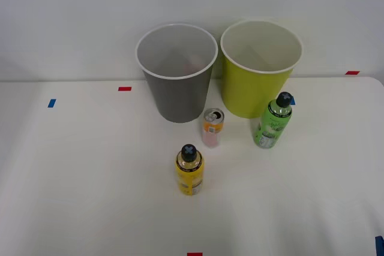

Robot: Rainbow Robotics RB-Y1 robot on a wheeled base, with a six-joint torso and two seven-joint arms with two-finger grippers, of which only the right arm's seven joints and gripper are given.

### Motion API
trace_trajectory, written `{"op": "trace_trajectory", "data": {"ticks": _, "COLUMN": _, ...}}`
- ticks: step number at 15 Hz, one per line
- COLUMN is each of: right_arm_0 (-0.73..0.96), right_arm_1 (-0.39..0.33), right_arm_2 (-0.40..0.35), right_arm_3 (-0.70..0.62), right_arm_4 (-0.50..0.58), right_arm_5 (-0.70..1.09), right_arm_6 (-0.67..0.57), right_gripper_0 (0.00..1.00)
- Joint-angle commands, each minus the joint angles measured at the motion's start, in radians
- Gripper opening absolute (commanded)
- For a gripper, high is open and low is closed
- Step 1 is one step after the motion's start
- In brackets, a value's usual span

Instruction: Put cans in the gray bin, plastic bottles in the light green bin

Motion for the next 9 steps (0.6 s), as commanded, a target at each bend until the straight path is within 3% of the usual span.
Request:
{"op": "trace_trajectory", "data": {"ticks": 1, "right_arm_0": 0.0, "right_arm_1": 0.0, "right_arm_2": 0.0, "right_arm_3": 0.0, "right_arm_4": 0.0, "right_arm_5": 0.0, "right_arm_6": 0.0, "right_gripper_0": 0.98}}
{"op": "trace_trajectory", "data": {"ticks": 9, "right_arm_0": 0.0, "right_arm_1": 0.0, "right_arm_2": 0.0, "right_arm_3": 0.0, "right_arm_4": 0.0, "right_arm_5": 0.0, "right_arm_6": 0.0, "right_gripper_0": 0.98}}
